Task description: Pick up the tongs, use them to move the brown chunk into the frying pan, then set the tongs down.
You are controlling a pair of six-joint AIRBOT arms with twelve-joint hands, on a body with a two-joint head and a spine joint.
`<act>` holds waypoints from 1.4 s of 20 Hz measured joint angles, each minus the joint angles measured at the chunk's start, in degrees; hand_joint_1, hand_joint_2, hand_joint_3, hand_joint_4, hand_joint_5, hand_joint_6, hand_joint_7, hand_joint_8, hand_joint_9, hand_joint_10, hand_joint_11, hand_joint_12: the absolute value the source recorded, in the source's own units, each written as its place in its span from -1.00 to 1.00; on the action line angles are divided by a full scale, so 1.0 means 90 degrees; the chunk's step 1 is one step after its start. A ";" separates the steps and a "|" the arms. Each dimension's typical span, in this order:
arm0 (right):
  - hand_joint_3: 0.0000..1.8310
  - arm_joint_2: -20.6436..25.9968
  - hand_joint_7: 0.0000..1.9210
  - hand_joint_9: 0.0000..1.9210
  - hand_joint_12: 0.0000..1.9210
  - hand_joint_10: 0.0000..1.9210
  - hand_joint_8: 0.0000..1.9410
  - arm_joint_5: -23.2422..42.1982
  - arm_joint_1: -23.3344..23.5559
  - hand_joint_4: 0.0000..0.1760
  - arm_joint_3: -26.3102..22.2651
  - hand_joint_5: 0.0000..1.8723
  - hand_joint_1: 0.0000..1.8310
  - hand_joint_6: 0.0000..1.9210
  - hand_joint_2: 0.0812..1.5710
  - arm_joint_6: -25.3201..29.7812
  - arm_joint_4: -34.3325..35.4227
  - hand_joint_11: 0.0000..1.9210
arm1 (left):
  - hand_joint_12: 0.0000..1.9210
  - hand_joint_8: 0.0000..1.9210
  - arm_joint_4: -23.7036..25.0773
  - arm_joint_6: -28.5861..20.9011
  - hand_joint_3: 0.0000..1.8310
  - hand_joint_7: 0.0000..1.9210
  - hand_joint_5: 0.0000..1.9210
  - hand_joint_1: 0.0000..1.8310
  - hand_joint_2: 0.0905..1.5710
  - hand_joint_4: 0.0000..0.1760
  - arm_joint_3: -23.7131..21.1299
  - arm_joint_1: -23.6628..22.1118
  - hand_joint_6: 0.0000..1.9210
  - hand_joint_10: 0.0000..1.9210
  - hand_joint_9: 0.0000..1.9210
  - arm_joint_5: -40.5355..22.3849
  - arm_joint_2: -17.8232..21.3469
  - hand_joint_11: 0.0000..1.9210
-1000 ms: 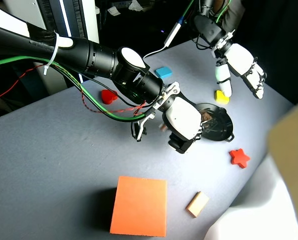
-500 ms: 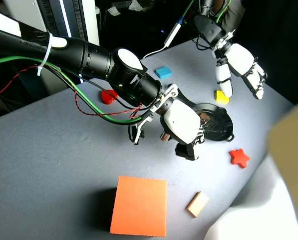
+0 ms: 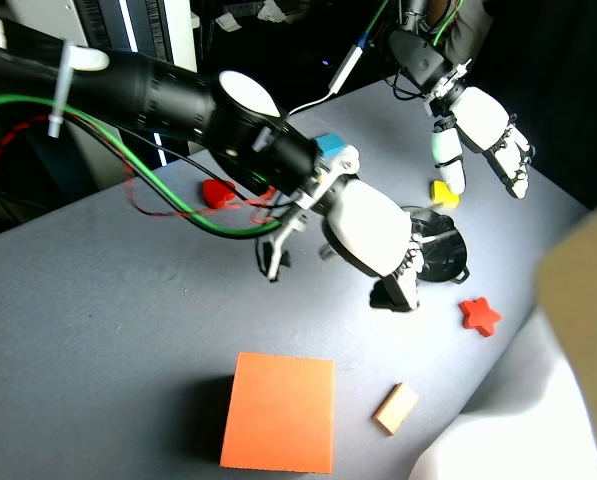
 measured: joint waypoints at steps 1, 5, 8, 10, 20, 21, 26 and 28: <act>-1.00 0.0175 -0.19 -0.28 0.90 0.50 0.17 0.0080 -0.0085 -1.00 -0.0177 -0.41 0.01 0.66 0.73 0.0228 -0.0639 -0.45 | -0.18 -1.00 -0.0005 0.0017 -1.00 -0.79 -0.84 -0.99 0.57 -0.84 -0.0015 -0.0051 -1.00 -1.00 -0.77 0.0010 0.0000 -1.00; -1.00 0.0843 -0.23 -0.30 0.94 0.56 0.25 0.0709 -0.0549 -1.00 -0.0648 -0.42 0.02 0.71 0.74 0.1770 -0.2841 -0.46 | -0.22 -1.00 0.0119 0.0182 -1.00 -0.82 -0.87 -1.00 0.59 -0.81 -0.0209 -0.0250 -1.00 -1.00 -0.79 0.0129 -0.0027 -1.00; -1.00 0.1005 -0.23 -0.30 0.93 0.57 0.26 0.1064 -0.0797 -1.00 -0.0597 -0.40 0.04 0.69 0.73 0.2023 -0.3002 -0.47 | -0.22 -0.99 0.0153 0.0374 -1.00 -0.81 -0.87 -1.00 0.59 -0.81 -0.0398 -0.0447 -1.00 -0.99 -0.79 0.0199 -0.0049 -1.00; -1.00 0.0998 -0.24 -0.32 0.95 0.57 0.24 0.1069 -0.0974 -1.00 -0.0427 -0.43 0.03 0.72 0.75 0.2526 -0.3609 -0.49 | -0.21 -0.99 0.0141 0.0478 -1.00 -0.79 -0.85 -0.97 0.59 -0.76 -0.0542 -0.0542 -0.99 -0.99 -0.78 0.0214 -0.0056 -1.00; -1.00 0.0729 -0.57 -0.69 0.81 0.05 -0.33 0.0420 -0.1630 -1.00 -0.0034 -0.79 -0.62 -0.13 0.70 0.2977 -0.4595 -0.98 | -0.20 -1.00 0.0267 0.0634 -1.00 -0.79 -0.86 -1.00 0.59 -0.73 -0.1090 -0.0670 -1.00 -1.00 -0.77 0.0194 -0.0126 -1.00; -1.00 0.0746 -0.60 -0.76 0.75 0.00 -0.42 0.0406 -0.1654 -1.00 -0.0034 -0.84 -0.65 -0.16 0.68 0.2999 -0.4578 -1.00 | -0.18 -1.00 0.0289 0.0631 -1.00 -0.78 -0.86 -0.99 0.59 -0.76 -0.1137 -0.0670 -1.00 -1.00 -0.76 0.0187 -0.0126 -1.00; -1.00 0.1098 -0.81 -1.00 0.03 -0.46 -0.90 0.0367 -0.1770 -1.00 -0.0274 -1.00 -0.69 -0.61 0.44 0.3024 -0.4619 -1.00 | -0.12 -1.00 0.0333 0.0624 -1.00 -0.78 -0.86 -0.93 0.59 -0.80 -0.1188 -0.0670 -1.00 -1.00 -0.75 0.0185 -0.0124 -1.00; -1.00 0.1311 -0.85 -0.99 -0.30 -0.69 -0.97 0.0357 -0.1863 -1.00 -0.0505 -0.99 -0.70 -0.77 0.31 0.3038 -0.4622 -1.00 | -0.11 -1.00 0.0347 0.0627 -1.00 -0.78 -0.86 -0.94 0.58 -0.77 -0.1226 -0.0736 -1.00 -1.00 -0.75 0.0187 -0.0126 -1.00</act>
